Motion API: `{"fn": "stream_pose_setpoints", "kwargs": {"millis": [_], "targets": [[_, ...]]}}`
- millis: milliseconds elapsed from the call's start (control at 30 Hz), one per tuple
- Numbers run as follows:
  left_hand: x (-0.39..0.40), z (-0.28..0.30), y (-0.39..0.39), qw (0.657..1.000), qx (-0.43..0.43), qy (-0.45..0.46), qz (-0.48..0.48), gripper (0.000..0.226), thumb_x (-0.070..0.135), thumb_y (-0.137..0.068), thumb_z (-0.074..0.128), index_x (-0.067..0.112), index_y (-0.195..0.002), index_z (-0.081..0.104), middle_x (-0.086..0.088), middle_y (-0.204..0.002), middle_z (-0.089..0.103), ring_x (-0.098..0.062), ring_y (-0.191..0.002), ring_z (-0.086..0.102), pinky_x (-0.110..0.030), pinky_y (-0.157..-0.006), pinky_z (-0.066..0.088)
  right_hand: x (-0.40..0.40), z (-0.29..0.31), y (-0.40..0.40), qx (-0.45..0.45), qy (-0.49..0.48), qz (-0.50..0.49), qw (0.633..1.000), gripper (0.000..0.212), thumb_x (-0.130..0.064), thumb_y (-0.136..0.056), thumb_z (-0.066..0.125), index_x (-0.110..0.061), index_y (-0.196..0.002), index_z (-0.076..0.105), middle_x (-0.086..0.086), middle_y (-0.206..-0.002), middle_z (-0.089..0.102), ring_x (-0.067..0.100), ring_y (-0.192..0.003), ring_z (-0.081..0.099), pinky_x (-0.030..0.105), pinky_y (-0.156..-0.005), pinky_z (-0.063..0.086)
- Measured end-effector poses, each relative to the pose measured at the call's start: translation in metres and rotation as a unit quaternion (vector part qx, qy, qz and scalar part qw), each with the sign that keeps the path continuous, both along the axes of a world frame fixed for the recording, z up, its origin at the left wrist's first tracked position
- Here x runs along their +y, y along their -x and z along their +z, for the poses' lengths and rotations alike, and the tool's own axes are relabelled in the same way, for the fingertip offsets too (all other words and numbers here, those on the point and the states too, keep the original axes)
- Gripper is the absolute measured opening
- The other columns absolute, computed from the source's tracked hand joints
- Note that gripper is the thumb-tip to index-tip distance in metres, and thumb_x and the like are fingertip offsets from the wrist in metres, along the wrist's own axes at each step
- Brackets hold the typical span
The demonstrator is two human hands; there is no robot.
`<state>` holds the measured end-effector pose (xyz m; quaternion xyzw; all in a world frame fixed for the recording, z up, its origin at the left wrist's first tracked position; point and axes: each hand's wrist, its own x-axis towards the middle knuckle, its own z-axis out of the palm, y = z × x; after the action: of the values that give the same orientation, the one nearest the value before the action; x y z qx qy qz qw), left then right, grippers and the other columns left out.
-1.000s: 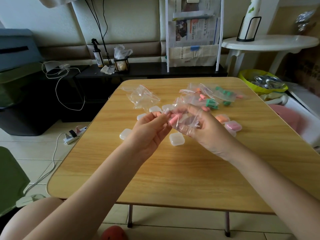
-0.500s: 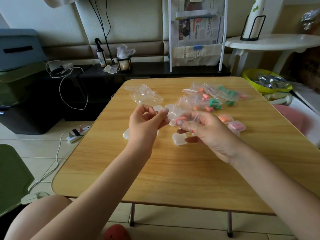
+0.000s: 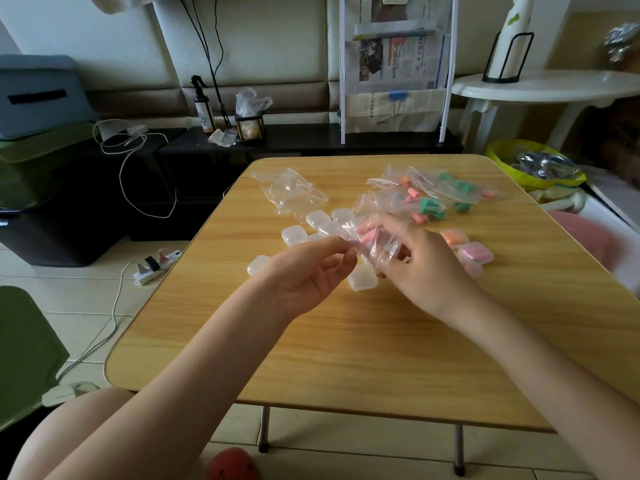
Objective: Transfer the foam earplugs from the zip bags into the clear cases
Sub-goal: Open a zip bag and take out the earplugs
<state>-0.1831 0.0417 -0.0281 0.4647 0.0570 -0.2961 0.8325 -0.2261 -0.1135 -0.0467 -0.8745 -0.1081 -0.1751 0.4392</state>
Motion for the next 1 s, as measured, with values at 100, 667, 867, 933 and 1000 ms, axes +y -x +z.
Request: {"fn": "stream_pose_setpoints", "kwargs": {"millis": [100, 667, 867, 933, 1000], "targets": [[0.001, -0.001, 0.000, 1.000, 0.020, 0.024, 0.002, 0.015, -0.005, -0.070, 0.066, -0.002, -0.084, 0.060, -0.013, -0.079, 0.061, -0.013, -0.062, 0.056, -0.018, -0.059, 0.054, -0.004, -0.004, -0.001, 0.011, 0.067, 0.003, 0.998, 0.055, -0.061, -0.083, 0.042, -0.030, -0.125, 0.059, -0.015, -0.106, 0.066, 0.005, -0.099, 0.061, 0.026, -0.085, 0.049], [-0.005, -0.003, 0.000, 0.985, 0.032, 0.153, 0.067, 0.010, -0.006, -0.089, 0.051, -0.006, -0.097, 0.056, -0.021, -0.086, 0.060, -0.022, -0.077, 0.063, -0.031, -0.058, 0.060, 0.003, -0.014, -0.005, -0.143, 0.023, -0.031, 0.989, 0.017, -0.027, -0.083, 0.071, -0.021, -0.099, 0.071, -0.011, -0.111, 0.061, -0.001, -0.103, 0.057, 0.019, -0.078, 0.053], [-0.014, -0.011, 0.004, 0.979, 0.002, 0.192, 0.064, 0.023, -0.008, -0.073, 0.057, -0.002, -0.096, 0.056, -0.017, -0.091, 0.058, -0.019, -0.083, 0.060, -0.034, -0.080, 0.056, 0.010, -0.018, -0.003, -0.136, -0.021, -0.064, 0.988, 0.015, -0.024, -0.088, 0.067, -0.016, -0.100, 0.070, -0.012, -0.101, 0.068, -0.001, -0.096, 0.062, 0.022, -0.074, 0.054], [-0.015, -0.012, 0.004, 0.977, 0.010, 0.200, 0.074, 0.022, -0.011, -0.076, 0.057, 0.001, -0.094, 0.054, -0.014, -0.087, 0.056, -0.017, -0.078, 0.057, -0.029, -0.069, 0.060, 0.009, -0.017, -0.004, -0.114, -0.072, -0.063, 0.989, 0.009, -0.015, -0.091, 0.062, -0.022, -0.096, 0.066, -0.015, -0.085, 0.065, 0.000, -0.085, 0.063, 0.029, -0.071, 0.056], [-0.014, -0.010, 0.000, 0.974, 0.022, 0.204, 0.099, 0.016, -0.012, -0.083, 0.054, 0.002, -0.091, 0.054, -0.013, -0.084, 0.056, -0.016, -0.076, 0.055, -0.029, -0.066, 0.060, 0.006, -0.018, -0.007, -0.086, -0.120, -0.041, 0.988, 0.013, -0.018, -0.095, 0.055, -0.018, -0.101, 0.067, -0.011, -0.086, 0.067, 0.008, -0.079, 0.067, 0.039, -0.070, 0.059]]}}
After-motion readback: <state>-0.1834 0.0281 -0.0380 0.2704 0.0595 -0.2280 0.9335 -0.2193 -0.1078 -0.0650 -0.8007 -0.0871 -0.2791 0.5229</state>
